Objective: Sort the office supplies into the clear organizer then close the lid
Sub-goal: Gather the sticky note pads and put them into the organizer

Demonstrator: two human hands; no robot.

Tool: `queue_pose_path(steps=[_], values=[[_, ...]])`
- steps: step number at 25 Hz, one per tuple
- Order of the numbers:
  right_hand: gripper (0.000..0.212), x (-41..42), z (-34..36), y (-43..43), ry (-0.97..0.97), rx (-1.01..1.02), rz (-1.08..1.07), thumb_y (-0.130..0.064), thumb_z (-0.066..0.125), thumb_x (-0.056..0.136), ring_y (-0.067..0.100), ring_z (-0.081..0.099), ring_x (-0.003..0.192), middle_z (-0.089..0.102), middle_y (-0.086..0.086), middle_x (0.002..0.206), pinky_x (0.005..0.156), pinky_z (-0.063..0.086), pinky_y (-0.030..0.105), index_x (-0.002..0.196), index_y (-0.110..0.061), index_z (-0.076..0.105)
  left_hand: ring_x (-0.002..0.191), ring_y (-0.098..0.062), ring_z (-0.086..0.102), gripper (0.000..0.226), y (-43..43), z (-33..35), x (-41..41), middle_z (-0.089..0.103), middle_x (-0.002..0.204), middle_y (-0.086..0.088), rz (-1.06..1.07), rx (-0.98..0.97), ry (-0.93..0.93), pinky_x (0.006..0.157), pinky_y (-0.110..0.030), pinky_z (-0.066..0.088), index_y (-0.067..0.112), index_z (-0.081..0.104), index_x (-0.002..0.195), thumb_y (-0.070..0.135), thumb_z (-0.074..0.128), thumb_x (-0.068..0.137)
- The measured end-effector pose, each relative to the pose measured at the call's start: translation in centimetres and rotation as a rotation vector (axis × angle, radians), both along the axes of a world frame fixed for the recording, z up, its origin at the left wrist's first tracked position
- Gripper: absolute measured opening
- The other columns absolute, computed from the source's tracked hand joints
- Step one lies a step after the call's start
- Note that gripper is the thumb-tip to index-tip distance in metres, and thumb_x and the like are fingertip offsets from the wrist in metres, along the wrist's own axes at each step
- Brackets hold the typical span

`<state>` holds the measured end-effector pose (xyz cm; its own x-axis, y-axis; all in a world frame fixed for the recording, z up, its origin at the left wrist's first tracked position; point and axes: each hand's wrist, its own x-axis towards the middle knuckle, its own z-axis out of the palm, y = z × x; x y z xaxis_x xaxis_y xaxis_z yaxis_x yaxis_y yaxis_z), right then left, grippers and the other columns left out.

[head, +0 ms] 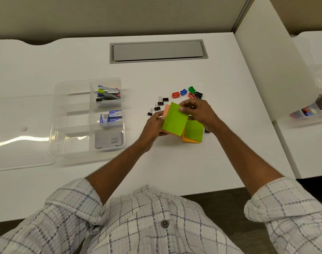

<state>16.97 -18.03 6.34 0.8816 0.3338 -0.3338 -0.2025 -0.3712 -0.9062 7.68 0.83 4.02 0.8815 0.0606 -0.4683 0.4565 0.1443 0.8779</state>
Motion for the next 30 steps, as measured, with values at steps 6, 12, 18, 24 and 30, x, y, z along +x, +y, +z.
queue_pose_path(steps=[6, 12, 18, 24, 30], values=[[0.016, 0.0, -0.2, 2.6, -0.031, -0.013, 0.036, -0.026, 0.077, 0.088, 0.009, 0.071, 0.088, 0.074, -0.002, 0.093, 0.066, 0.061, 0.026, 0.101, -0.019, 0.072, 0.108, -0.017, 0.068, 0.039, 2.2, 0.3, -0.5, 0.066, 0.125, -0.001, -0.012, -0.050, -0.058, 0.077, -0.032, 0.061, 0.022, 0.055, 0.138, 0.034, 0.055, 0.101], [0.023, 0.4, 0.7, 6.3, -0.176, -0.120, 0.257, -0.025, 0.075, 0.089, 0.000, 0.069, 0.090, 0.076, -0.005, 0.099, 0.079, 0.053, 0.022, 0.111, -0.020, 0.074, 0.103, -0.016, 0.065, 0.047, 6.8, 1.3, -0.5, 0.068, 0.121, -0.006, -0.061, -0.001, -0.109, 0.081, -0.030, 0.055, 0.020, 0.053, 0.141, 0.001, 0.056, 0.098], [0.015, 1.4, 2.0, 12.0, 0.107, 0.136, 0.060, -0.022, 0.076, 0.087, 0.013, 0.067, 0.091, 0.075, -0.004, 0.098, 0.080, 0.056, 0.033, 0.102, -0.023, 0.075, 0.091, -0.017, 0.071, 0.039, 13.1, 2.7, -0.5, 0.073, 0.107, -0.009, 0.287, -0.014, -0.052, 0.072, -0.029, 0.060, 0.010, 0.065, 0.125, 0.019, 0.074, 0.089], [0.027, 0.3, 2.0, 20.4, 0.094, 0.156, 0.038, -0.017, 0.067, 0.095, 0.011, 0.065, 0.091, 0.073, 0.000, 0.102, 0.075, 0.057, 0.023, 0.122, -0.013, 0.070, 0.074, -0.012, 0.073, 0.037, 20.0, 3.1, -1.2, 0.073, 0.095, -0.005, 0.471, 0.000, -0.003, 0.064, -0.023, 0.059, 0.005, 0.064, 0.125, 0.015, 0.072, 0.091], [0.032, -0.9, 2.2, 29.5, -0.138, -0.059, 0.091, -0.014, 0.063, 0.096, 0.025, 0.070, 0.083, 0.073, 0.013, 0.098, 0.088, 0.058, 0.048, 0.128, -0.012, 0.067, 0.084, -0.016, 0.064, 0.045, 28.5, 3.6, -0.2, 0.068, 0.092, -0.004, 0.534, 0.147, -0.079, 0.080, -0.031, 0.055, 0.006, 0.059, 0.133, -0.005, 0.064, 0.089]])
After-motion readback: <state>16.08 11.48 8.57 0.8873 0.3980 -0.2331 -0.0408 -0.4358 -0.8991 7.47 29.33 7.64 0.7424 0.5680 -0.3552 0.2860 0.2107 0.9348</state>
